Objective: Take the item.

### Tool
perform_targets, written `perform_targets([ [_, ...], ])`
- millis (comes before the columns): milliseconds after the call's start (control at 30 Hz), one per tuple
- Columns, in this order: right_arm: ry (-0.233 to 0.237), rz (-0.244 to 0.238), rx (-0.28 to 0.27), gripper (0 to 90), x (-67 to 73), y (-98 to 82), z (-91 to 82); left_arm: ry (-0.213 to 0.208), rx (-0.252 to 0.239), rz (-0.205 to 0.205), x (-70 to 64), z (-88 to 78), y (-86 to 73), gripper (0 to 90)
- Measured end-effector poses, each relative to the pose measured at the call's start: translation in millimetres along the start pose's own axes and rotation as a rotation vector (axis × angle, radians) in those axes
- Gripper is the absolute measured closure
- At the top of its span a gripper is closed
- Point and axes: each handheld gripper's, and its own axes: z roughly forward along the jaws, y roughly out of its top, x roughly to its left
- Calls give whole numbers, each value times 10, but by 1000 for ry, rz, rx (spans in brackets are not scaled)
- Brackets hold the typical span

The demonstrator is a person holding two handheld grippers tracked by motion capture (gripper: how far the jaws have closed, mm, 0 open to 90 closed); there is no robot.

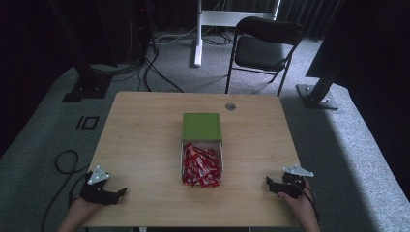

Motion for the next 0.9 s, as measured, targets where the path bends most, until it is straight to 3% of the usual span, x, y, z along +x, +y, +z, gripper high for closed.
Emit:
perform_targets([
  [400,5,-14,-47,158,48,197,-133,0,0,0,0,0,0,7],
  [900,48,-41,-126,158,282,479,-262,0,0,0,0,0,0,7],
])
